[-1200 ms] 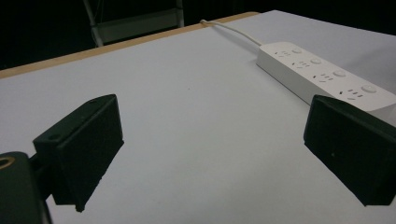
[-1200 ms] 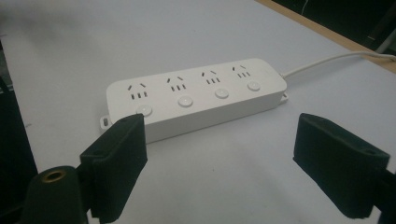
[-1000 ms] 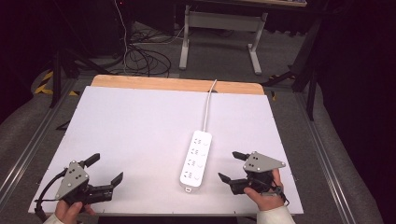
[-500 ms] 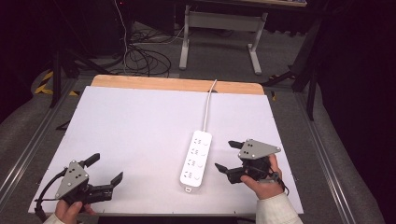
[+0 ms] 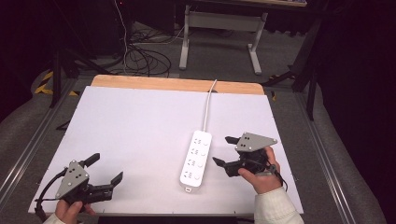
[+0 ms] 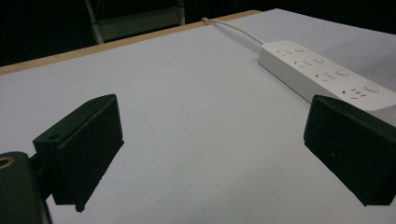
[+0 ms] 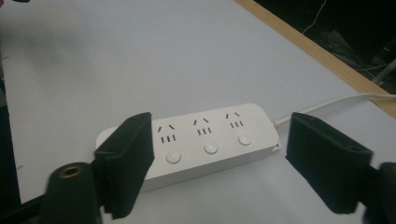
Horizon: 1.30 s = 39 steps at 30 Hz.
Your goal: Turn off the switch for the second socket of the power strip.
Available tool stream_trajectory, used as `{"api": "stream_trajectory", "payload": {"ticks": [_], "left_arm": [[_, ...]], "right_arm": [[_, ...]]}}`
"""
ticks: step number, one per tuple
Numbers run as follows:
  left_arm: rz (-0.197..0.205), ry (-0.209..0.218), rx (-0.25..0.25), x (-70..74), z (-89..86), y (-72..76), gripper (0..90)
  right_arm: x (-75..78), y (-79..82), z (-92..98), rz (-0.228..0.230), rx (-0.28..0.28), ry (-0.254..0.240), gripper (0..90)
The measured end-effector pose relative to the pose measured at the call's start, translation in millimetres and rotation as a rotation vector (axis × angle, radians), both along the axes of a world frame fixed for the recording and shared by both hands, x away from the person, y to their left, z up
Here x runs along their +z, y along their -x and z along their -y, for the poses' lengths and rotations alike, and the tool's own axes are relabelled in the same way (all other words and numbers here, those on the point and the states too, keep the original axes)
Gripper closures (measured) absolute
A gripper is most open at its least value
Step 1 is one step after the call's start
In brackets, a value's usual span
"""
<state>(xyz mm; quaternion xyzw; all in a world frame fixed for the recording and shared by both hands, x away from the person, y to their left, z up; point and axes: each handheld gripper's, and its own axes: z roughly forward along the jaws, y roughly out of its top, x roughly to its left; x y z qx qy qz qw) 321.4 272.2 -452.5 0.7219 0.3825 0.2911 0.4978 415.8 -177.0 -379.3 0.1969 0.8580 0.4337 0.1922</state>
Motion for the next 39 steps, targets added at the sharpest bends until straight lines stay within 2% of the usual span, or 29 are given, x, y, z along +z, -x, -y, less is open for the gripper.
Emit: {"api": "stream_trajectory", "payload": {"ticks": [5, 7, 10, 13, 16, 23, 25, 29, 33, 39], "left_arm": [[0.003, 0.001, 0.002, -0.1, 0.0, 0.1, 5.0], [0.003, 0.0, 0.003, 0.0, -0.2, 0.1, 5.0], [0.004, 0.0, 0.002, 0.0, -0.3, 0.2, 5.0], [0.005, -0.001, 0.002, 0.2, -0.5, 0.2, 5.0], [0.006, -0.001, 0.002, 0.2, -0.7, 0.2, 5.0], [0.005, -0.002, -0.001, 0.3, -0.6, 0.1, 5.0], [0.006, -0.001, -0.002, 0.3, -0.6, 0.1, 5.0], [0.006, -0.001, -0.003, 0.3, -0.5, 0.1, 5.0], [0.005, -0.001, -0.003, 0.3, -0.5, 0.1, 5.0], [0.005, -0.002, -0.005, 0.3, -0.3, -0.1, 5.0]], "right_arm": [[6.4, -7.9, -8.6, -0.015, 0.0, 0.028, 40.6], [8.0, -13.7, -12.8, -0.05, 0.01, 0.034, 41.3], [9.4, -21.6, -18.8, -0.059, -0.009, 0.041, 46.1], [8.2, -30.6, -24.6, -0.125, -0.026, 0.027, 48.2], [5.9, -39.8, -28.2, -0.204, 0.004, -0.011, 61.0], [0.3, -48.9, -36.7, -0.187, 0.025, 0.0, 78.5], [-1.2, -51.3, -38.7, -0.193, 0.046, 0.005, 83.2], [-5.2, -54.2, -43.6, -0.208, 0.038, 0.028, 89.9], [-11.0, -57.6, -47.4, -0.234, 0.018, 0.054, 90.0], [-16.2, -59.9, -51.0, -0.252, -0.022, 0.032, 90.0]]}}
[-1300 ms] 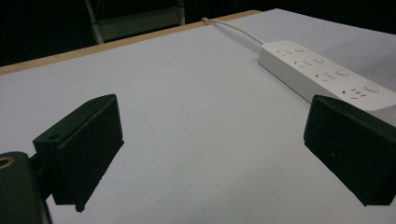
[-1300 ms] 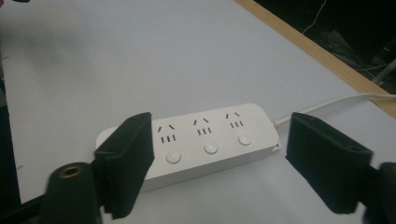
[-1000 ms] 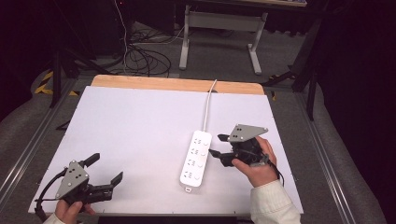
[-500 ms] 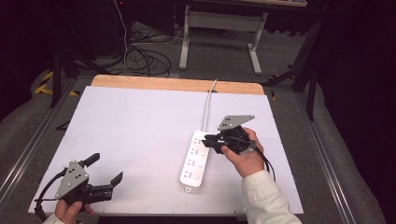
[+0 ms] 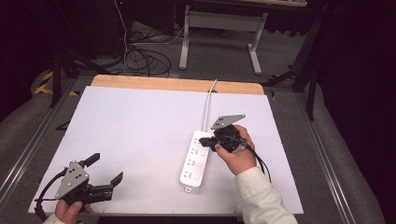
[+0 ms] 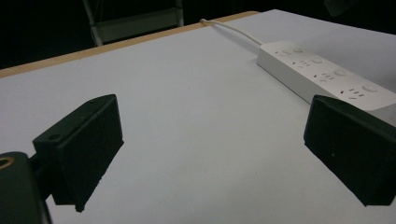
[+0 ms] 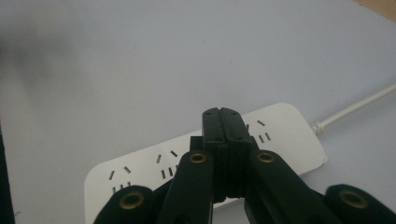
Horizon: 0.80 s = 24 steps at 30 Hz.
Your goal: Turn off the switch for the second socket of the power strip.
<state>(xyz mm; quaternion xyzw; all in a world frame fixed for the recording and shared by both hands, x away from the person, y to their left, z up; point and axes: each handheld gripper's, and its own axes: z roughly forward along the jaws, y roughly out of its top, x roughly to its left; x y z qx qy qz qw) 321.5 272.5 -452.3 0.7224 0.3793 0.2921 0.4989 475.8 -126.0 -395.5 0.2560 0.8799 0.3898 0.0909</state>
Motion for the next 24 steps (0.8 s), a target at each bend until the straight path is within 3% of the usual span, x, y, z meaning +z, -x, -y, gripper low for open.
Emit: {"api": "stream_trajectory", "payload": {"ticks": [4, 8, 24], "left_arm": [[0.001, -0.001, -0.001, 0.1, -0.3, 0.0, 5.0], [0.001, 0.0, -0.001, 0.1, -0.4, -0.1, 5.0], [-0.001, -0.004, -0.004, 0.0, -0.2, -0.5, 5.0]], "right_arm": [[-3.9, -3.3, -2.1, -0.003, -0.022, 0.026, 90.0], [-8.1, -7.3, -2.8, -0.019, -0.007, 0.024, 90.0], [-24.7, -14.5, -12.8, -0.053, 0.013, 0.175, 90.0]]}}
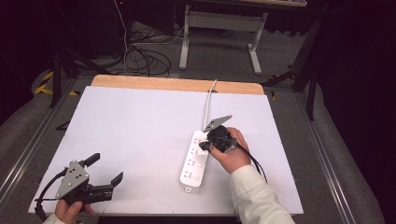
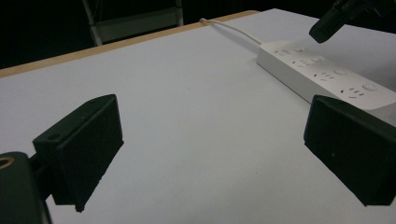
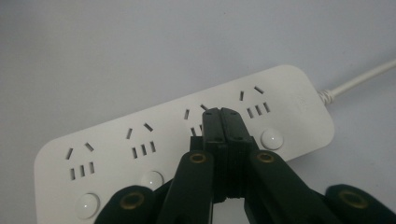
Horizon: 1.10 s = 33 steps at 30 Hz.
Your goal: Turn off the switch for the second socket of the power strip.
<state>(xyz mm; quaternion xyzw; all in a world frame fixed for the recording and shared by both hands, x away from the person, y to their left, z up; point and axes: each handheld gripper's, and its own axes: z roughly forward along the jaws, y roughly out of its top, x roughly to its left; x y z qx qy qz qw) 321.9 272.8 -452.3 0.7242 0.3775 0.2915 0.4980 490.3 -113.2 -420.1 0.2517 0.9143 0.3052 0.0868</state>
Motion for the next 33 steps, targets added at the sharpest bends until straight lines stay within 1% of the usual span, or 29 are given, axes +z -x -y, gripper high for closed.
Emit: {"api": "stream_trajectory", "payload": {"ticks": [1, 6, 12, 18, 20, 21, 28, 33], "left_arm": [[-0.002, 0.0, 0.002, -0.1, 0.2, 0.0, 5.0], [-0.003, 0.001, 0.002, -0.3, 0.4, -0.1, 5.0], [-0.002, 0.001, 0.005, -0.4, 0.4, -0.5, 5.0], [-0.002, 0.001, 0.005, -0.5, 0.4, -0.5, 5.0], [-0.001, -0.006, 0.005, -0.4, 0.1, -0.6, 5.0], [-0.003, -0.001, 0.005, -0.5, 0.5, -0.6, 5.0], [-0.003, -0.001, 0.005, -0.6, 0.4, -0.6, 5.0], [-0.004, -0.002, 0.005, -0.6, 0.5, -0.5, 5.0]], "right_arm": [[-1.7, -0.3, -1.4, -0.009, -0.003, 0.017, 90.0], [-5.7, -1.2, -3.4, -0.022, 0.0, 0.052, 90.0], [-9.5, -0.8, -4.7, -0.035, -0.006, 0.073, 90.0], [-12.6, -0.4, -5.3, -0.042, -0.008, 0.08, 90.0], [-13.3, -0.1, -5.7, -0.045, -0.006, 0.083, 90.0], [-13.7, 0.1, -6.0, -0.044, -0.006, 0.086, 90.0], [-15.4, 0.6, -7.4, -0.042, -0.008, 0.099, 90.0], [-17.9, 1.1, -6.6, -0.044, -0.013, 0.097, 90.0]]}}
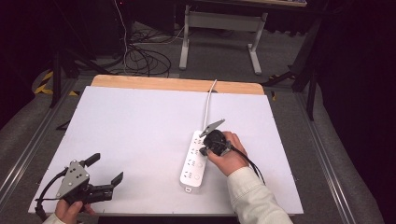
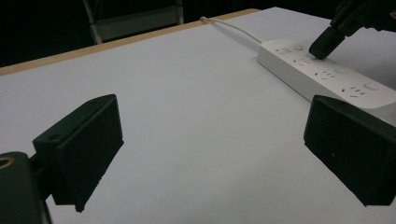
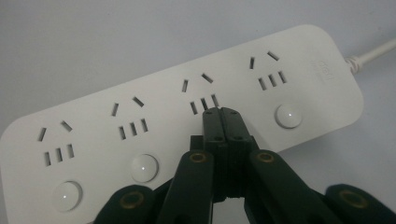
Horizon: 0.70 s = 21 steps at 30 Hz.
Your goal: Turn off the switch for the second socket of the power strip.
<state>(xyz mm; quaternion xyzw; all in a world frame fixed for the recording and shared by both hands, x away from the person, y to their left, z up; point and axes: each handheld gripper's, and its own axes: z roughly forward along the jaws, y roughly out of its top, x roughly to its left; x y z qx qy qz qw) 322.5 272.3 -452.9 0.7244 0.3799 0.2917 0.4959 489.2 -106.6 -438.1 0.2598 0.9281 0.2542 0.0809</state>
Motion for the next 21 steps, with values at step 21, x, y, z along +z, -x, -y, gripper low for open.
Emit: {"api": "stream_trajectory", "payload": {"ticks": [21], "left_arm": [[-0.003, -0.007, -0.002, -0.4, 1.3, 0.2, 5.0]], "right_arm": [[-0.5, 4.2, -2.7, 0.025, -0.017, 0.019, 90.0]]}}
